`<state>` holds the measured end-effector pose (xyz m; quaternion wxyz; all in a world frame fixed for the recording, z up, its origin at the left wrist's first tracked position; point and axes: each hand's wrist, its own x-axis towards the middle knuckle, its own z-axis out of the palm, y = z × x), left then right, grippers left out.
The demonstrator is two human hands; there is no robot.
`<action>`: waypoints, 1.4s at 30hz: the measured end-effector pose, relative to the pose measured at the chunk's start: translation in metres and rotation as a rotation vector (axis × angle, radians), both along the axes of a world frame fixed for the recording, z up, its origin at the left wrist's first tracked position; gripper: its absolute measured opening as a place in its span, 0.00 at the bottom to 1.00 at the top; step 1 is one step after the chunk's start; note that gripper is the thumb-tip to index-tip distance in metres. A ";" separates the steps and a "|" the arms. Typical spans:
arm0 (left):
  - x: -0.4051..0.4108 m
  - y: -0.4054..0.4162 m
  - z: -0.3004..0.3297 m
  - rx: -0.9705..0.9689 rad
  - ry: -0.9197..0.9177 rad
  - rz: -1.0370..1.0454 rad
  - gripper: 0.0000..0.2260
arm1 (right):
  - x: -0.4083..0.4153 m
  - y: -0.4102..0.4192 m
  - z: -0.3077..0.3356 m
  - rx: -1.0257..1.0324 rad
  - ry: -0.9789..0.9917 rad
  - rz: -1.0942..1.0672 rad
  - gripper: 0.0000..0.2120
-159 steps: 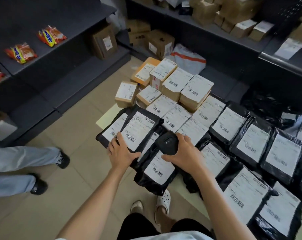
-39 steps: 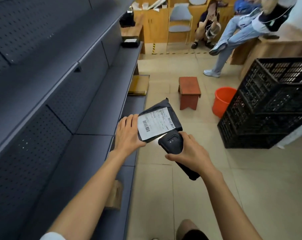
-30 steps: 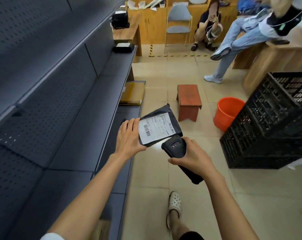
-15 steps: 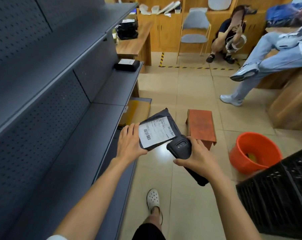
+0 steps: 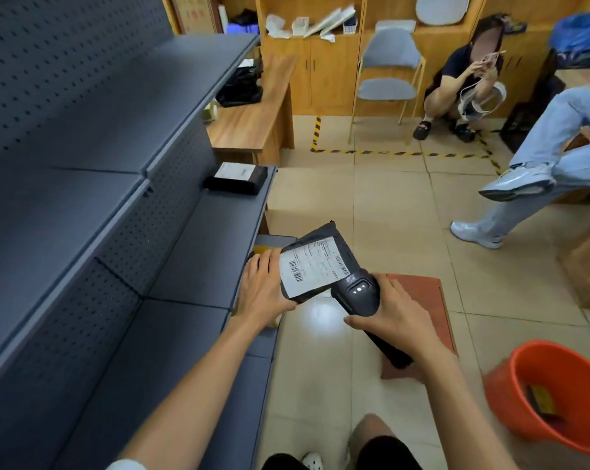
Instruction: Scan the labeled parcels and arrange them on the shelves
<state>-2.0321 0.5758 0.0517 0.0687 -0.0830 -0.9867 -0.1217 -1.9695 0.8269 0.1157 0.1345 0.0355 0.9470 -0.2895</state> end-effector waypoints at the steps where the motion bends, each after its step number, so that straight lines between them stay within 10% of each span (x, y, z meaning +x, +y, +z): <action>1: -0.020 -0.001 -0.002 0.005 -0.005 0.013 0.47 | -0.024 0.001 -0.004 0.002 -0.011 0.004 0.40; 20: -0.321 -0.046 -0.033 0.043 -0.134 0.643 0.54 | -0.484 -0.053 -0.021 0.035 -0.001 0.487 0.41; 42: -0.402 -0.096 -0.121 0.239 -0.525 1.349 0.48 | -0.670 -0.211 -0.083 0.162 -0.076 0.994 0.43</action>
